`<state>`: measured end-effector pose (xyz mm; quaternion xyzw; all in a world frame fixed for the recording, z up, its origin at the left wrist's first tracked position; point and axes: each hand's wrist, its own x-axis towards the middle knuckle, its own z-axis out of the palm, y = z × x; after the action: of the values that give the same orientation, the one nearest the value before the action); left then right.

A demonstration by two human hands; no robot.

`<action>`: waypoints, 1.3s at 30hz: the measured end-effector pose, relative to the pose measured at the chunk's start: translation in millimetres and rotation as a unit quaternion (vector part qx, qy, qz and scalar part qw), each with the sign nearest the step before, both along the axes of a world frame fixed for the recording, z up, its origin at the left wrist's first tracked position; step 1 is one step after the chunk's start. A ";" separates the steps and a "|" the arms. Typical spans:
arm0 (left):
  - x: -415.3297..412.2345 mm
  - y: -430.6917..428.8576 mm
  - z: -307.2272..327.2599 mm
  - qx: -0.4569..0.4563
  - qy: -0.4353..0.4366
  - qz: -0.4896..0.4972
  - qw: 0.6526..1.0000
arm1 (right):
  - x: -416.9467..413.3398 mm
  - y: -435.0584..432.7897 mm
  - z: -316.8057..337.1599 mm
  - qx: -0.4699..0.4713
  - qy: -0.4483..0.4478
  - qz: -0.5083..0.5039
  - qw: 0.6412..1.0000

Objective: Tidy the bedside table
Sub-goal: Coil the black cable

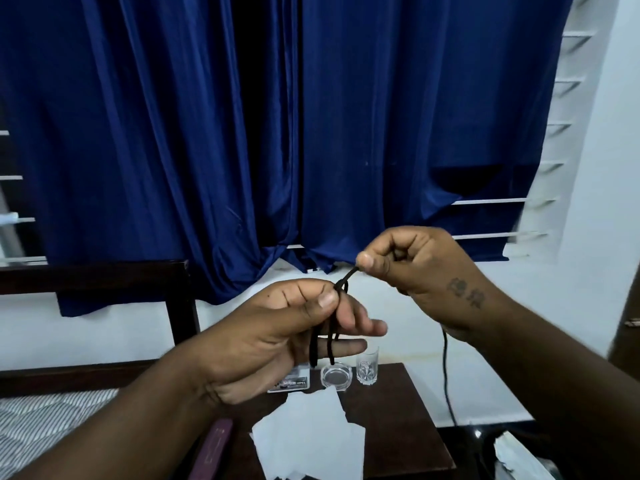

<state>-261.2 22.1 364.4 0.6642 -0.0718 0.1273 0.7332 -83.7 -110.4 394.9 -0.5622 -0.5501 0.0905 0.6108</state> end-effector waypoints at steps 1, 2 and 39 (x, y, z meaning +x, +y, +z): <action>0.6 -1.7 -0.4 -0.017 -0.021 -0.023 0.999 | 2.1 3.7 -7.5 0.004 0.034 0.018 0.999; 1.9 -3.7 -1.3 -0.034 -0.046 -0.046 0.997 | 2.6 7.6 -17.1 0.004 0.070 0.039 0.997; 17.2 7.6 -50.2 -0.195 -0.102 0.053 0.974 | -6.2 45.4 -130.3 -0.116 0.129 0.013 0.985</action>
<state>-244.0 29.7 314.2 0.4952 -0.0852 0.2446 0.8293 -89.9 -65.0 264.6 -0.6054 -0.4601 0.2334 0.6061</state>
